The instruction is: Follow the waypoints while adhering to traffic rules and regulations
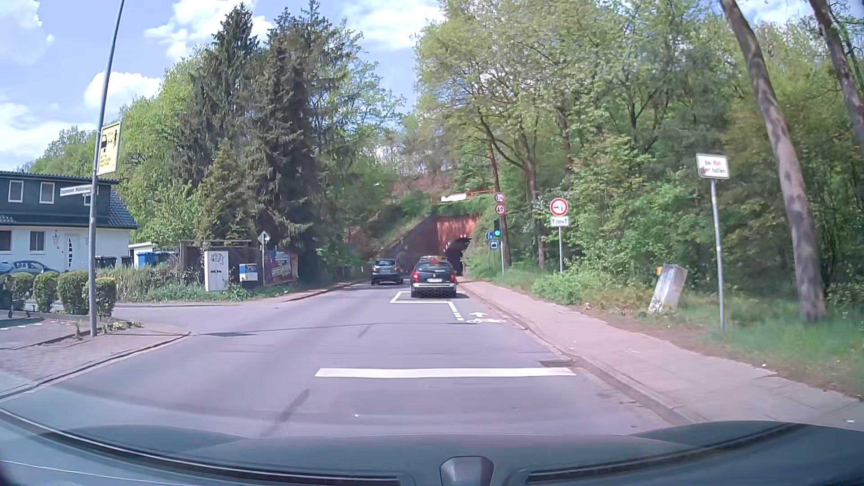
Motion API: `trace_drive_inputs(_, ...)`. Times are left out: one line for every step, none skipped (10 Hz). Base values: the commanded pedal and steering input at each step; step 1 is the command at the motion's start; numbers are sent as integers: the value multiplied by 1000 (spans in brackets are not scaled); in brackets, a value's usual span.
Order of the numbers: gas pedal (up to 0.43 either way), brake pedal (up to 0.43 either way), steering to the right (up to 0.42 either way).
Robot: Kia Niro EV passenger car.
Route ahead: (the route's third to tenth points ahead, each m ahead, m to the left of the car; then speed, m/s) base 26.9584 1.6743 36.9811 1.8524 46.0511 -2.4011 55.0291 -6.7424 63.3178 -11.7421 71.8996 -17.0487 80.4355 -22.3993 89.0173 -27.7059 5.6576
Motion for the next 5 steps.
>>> trace_drive_inputs(130, 0, -14)
trace_drive_inputs(130, 0, -15)
trace_drive_inputs(130, 0, -13)
trace_drive_inputs(130, 0, -10)
trace_drive_inputs(130, 0, -9)
